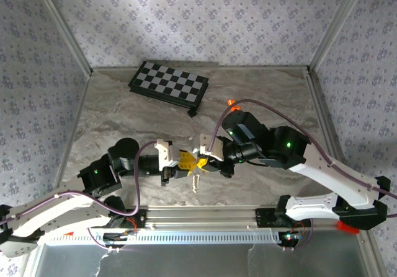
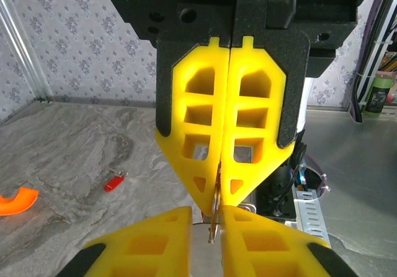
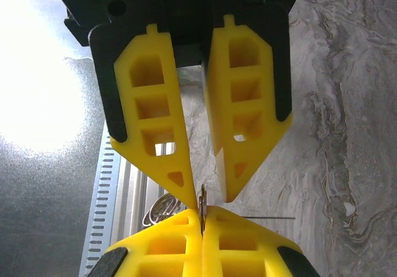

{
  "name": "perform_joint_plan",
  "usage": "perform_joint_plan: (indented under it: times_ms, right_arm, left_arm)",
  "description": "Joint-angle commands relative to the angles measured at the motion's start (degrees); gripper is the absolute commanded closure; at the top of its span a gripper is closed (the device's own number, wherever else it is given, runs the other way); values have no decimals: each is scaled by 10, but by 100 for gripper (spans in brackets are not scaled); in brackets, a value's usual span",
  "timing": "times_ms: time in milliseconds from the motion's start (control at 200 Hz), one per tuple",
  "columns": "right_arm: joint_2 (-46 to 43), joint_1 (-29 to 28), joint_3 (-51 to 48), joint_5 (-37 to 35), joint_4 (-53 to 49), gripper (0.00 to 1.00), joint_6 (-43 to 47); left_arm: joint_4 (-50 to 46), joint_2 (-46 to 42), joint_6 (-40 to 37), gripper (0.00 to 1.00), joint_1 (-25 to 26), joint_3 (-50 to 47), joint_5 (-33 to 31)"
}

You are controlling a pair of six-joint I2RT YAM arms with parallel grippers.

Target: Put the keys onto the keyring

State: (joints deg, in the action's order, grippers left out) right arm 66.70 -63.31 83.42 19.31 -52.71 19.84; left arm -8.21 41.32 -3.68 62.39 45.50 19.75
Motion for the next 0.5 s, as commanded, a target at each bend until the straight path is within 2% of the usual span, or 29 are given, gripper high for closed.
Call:
perform_joint_plan:
  times_ms: [0,110,380,495]
  right_arm:
    - [-2,-8,11,20,6,100,9]
    - [-2,-11,10,20,7,100,8]
    - [-11,-26,6,10,7,100,-6]
    - [-26,-26,-14,2,33,84,-33]
  left_arm:
    - [-2,-1,-6,88,3,18,-3]
    - [3,-5,-4,100,2,14,-4]
    - [45,-28,5,100,3,-3,5]
    - [82,-47,13,100,2,-20,13]
